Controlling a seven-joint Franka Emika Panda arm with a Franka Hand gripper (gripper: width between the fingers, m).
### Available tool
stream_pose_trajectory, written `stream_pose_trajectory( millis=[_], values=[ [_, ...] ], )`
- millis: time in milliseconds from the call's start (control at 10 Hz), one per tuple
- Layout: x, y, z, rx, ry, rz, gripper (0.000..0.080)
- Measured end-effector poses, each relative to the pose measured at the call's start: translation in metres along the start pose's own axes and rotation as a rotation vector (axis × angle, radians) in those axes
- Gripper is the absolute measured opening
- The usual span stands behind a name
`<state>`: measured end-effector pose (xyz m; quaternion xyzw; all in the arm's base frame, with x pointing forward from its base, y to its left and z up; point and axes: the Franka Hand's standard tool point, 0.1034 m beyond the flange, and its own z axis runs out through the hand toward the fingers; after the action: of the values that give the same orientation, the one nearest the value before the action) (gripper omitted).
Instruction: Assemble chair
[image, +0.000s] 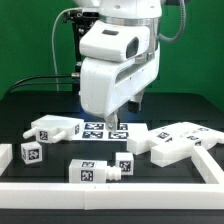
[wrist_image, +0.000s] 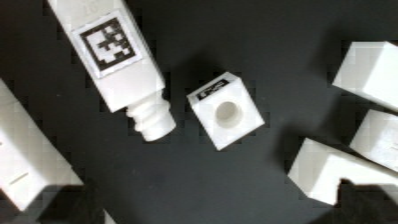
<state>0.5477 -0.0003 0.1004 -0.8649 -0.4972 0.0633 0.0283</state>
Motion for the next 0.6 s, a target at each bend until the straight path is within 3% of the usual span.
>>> stream_pose_trajectory(
  millis=[400, 600],
  values=[
    [-0.0006, 0.0001, -0.0005, 0.008, -0.005, 0.000, 0.0650],
    [-0.0027, 0.0098, 0.0009, -0.025, 0.020, 0.014, 0.0650]
  ],
)
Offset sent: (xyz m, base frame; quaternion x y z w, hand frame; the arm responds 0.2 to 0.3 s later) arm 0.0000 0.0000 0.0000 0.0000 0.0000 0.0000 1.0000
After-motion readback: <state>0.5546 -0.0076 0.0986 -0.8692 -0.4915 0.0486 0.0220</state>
